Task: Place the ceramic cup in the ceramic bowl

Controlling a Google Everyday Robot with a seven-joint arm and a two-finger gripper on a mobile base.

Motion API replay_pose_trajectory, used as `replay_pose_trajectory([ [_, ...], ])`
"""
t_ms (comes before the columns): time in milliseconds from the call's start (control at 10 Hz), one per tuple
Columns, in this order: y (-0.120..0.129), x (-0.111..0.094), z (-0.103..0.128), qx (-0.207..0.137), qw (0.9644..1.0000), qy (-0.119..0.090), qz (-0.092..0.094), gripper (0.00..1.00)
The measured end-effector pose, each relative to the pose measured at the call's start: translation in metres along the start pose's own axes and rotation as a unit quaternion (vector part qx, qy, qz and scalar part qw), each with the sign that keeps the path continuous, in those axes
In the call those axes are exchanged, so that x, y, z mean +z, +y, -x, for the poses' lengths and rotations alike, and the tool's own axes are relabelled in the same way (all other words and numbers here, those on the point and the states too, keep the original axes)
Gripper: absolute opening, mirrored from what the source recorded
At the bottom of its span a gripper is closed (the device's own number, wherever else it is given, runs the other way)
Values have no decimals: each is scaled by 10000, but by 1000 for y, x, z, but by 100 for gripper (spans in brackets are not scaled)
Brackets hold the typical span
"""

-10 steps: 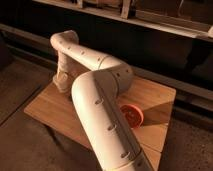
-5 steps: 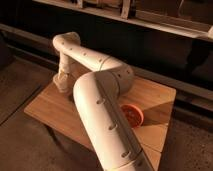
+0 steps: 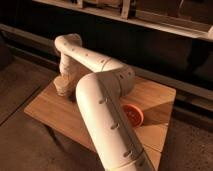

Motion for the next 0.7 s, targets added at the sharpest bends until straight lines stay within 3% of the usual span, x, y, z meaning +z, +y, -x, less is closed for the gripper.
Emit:
replay_pose_trajectory([
  [300, -13, -29, 7, 157, 9994, -285, -91, 0],
  [700, -28, -108, 18, 282, 9948, -933, -302, 0],
])
